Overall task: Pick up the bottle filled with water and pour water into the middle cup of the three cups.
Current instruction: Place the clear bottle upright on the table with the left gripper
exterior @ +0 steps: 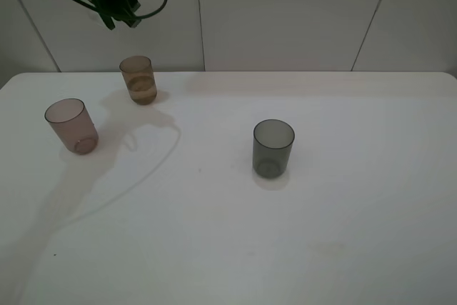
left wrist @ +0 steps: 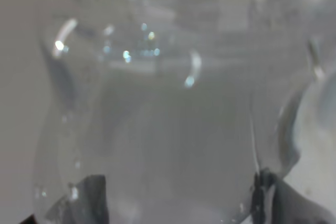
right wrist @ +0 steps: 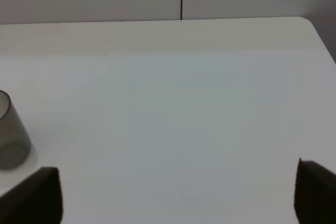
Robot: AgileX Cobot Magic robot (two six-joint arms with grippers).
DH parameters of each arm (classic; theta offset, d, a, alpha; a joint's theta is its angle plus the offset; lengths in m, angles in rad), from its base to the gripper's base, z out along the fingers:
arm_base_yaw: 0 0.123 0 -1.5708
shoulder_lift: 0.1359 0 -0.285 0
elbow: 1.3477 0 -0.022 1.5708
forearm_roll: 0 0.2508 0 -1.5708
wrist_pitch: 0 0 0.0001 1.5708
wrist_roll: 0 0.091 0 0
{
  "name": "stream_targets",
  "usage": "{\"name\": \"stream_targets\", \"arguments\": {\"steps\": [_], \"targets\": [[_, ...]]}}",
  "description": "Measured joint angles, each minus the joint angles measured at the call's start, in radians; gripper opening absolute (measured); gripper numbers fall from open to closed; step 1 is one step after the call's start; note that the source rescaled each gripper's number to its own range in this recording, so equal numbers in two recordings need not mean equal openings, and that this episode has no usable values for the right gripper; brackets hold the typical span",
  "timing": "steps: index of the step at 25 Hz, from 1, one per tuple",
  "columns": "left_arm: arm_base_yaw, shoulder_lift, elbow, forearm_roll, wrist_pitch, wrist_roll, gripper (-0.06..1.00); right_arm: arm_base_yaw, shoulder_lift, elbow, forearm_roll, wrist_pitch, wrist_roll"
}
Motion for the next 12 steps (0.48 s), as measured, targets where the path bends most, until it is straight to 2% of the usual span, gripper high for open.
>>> {"name": "stream_targets", "arguments": {"steps": [3,5,9,12], "targets": [[-0.073,-0.002,0.001,-0.022,-0.033,-0.165,0.02,0.000,0.000,0.000,0.000,0.000,0.000],[-0.117,-0.002,0.009,-0.052,-0.080,-0.231,0.02,0.000,0.000,0.000,0.000,0.000,0.000],[-0.195,-0.002,0.056,-0.178,-0.218,-0.239,0.02,0.000,0.000,0.000,0.000,0.000,0.000],[-0.235,-0.002,0.107,-0.312,-0.290,-0.167,0.02,0.000,0.000,0.000,0.000,0.000,0.000]]}}
